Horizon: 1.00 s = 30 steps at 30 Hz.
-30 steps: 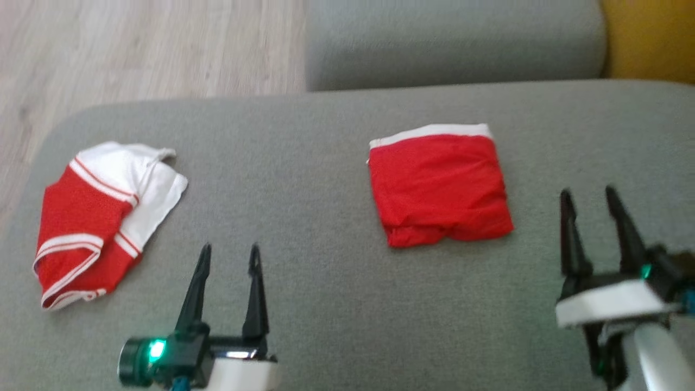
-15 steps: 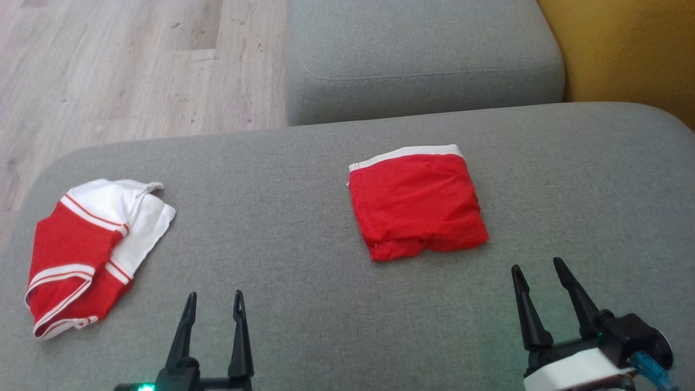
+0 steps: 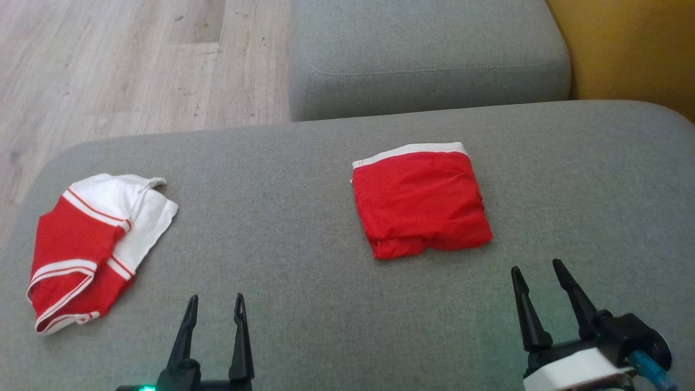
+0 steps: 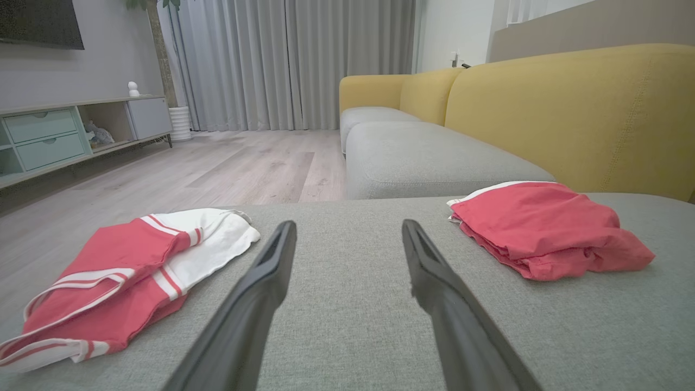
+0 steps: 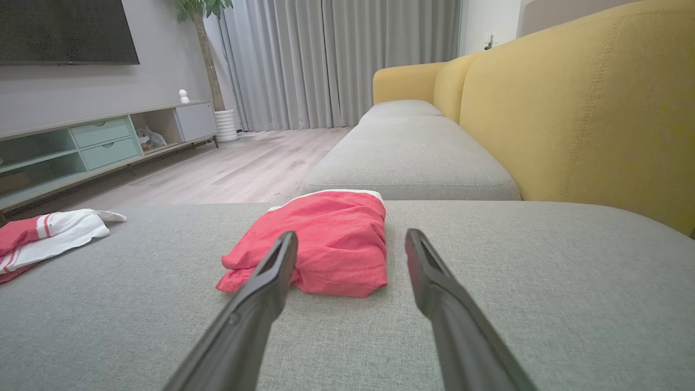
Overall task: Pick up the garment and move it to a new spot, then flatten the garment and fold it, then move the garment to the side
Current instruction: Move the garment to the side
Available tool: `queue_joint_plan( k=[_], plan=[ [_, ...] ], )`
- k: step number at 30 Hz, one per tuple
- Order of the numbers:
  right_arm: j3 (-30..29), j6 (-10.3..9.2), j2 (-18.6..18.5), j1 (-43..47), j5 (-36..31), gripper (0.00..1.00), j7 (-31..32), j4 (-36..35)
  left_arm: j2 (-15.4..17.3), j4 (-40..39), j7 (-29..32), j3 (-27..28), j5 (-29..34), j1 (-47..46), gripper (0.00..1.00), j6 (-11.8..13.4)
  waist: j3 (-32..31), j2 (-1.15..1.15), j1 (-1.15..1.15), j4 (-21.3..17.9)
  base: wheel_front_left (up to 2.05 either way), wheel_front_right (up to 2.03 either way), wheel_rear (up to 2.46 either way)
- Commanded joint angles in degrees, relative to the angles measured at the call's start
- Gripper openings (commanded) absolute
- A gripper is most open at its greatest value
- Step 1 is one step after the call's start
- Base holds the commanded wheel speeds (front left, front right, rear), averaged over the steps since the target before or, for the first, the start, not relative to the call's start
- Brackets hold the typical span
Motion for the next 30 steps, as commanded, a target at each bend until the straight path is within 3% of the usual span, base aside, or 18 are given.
queue_joint_plan(
  k=[1, 11, 17, 22, 30],
  plan=[
    [1.0, 0.39, -0.7, -2.7, -0.3, 1.00, -0.6, -1.5, -0.1, -1.5, -0.3, 2.0, 0.3, -2.0, 1.00, -0.2, 0.0, 0.00, 0.00, 0.0, 0.00, 0.00, 0.00],
    [-0.5, 0.39, -0.2, -4.0, 0.5, 1.00, -0.6, 0.6, -0.1, -2.9, -0.3, 1.3, 0.6, -2.9, 1.00, 0.0, 2.3, 0.00, 0.00, 0.3, 0.00, 0.00, 0.00],
    [-0.4, 0.39, -0.8, -8.3, 0.7, 1.00, -0.6, 2.9, -0.1, -4.9, -0.3, 0.2, 0.8, -5.0, 1.00, 0.0, 7.5, 0.00, 0.00, 1.0, 0.00, 0.00, 0.00],
    [-1.9, 0.39, -1.8, -16.7, 2.4, 1.00, -0.4, 9.3, -0.1, -5.7, -0.3, -0.9, 1.0, -8.2, 1.00, -0.1, 12.7, 0.00, 0.00, 1.8, 0.00, 0.00, 0.00],
    [0.1, 0.39, -4.6, -33.1, 12.0, 1.00, 10.4, 23.1, -0.1, -5.4, -0.3, -2.8, 1.3, -12.4, 1.00, -0.4, 17.2, 0.00, 0.00, 3.4, 0.00, 0.00, 0.00]
  ],
)
